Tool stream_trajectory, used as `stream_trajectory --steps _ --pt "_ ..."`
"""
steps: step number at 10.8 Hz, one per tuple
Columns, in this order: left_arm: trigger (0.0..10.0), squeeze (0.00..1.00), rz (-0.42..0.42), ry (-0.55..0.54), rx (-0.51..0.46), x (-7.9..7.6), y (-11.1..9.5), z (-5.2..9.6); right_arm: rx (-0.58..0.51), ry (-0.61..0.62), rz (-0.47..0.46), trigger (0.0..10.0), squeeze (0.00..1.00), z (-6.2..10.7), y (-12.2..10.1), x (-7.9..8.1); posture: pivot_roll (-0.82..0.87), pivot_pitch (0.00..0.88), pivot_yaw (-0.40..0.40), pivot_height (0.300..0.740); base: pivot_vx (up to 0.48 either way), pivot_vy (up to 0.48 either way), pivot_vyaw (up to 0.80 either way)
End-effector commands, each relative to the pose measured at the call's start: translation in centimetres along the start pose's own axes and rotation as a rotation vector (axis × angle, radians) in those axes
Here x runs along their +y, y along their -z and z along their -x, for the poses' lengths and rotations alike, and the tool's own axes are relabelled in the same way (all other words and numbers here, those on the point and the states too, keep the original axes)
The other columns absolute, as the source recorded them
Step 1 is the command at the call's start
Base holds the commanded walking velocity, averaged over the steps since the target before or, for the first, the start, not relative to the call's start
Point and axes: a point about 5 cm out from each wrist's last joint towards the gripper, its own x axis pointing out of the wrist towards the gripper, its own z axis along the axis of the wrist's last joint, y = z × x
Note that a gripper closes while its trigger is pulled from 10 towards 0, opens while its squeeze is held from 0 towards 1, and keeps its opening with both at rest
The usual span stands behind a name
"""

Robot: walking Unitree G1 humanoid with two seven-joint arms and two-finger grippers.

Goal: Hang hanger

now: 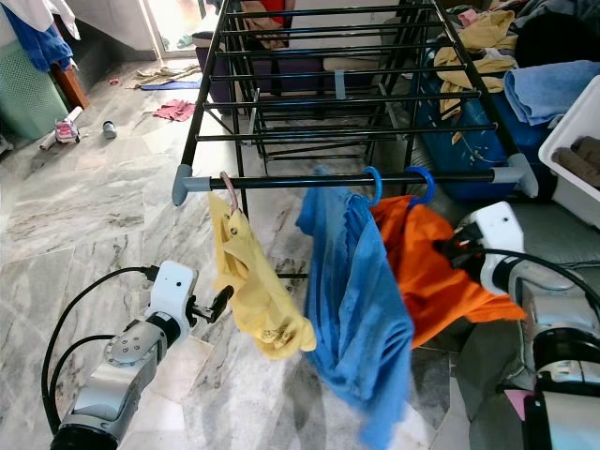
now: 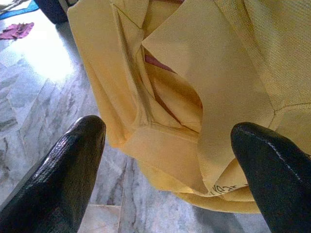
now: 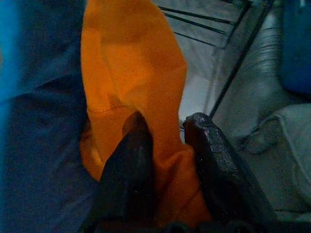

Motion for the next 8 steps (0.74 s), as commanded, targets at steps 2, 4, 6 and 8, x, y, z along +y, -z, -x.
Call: stream_trajectory --steps 2,4,6,8 --pt "10.0 0.00 -0.008 0.000 0.018 0.2 0.2 0.1 0.035 -0.080 0.022 3.1 0.00 -0.3 1.1 1.3 -0.05 0.077 0.048 0.740 0.000 0.000 0.00" --pt "10.0 0.00 -0.010 0.003 0.019 0.2 0.2 0.1 0.019 -0.079 -0.008 10.0 0.88 -0.2 1.4 1.4 -0.05 0.076 0.048 0.740 0.000 0.000 0.00" --pt "10.0 0.00 -0.012 0.006 0.021 0.2 0.2 0.1 0.017 -0.085 -0.015 10.0 1.00 0.1 1.2 1.2 -0.05 0.072 0.048 0.740 0.000 0.000 0.00" --pt "10.0 0.00 -0.011 0.009 0.022 0.1 0.2 0.0 0.009 -0.033 -0.001 10.0 1.00 0.8 0.6 0.1 -0.06 0.069 0.047 0.740 0.000 0.000 0.00"
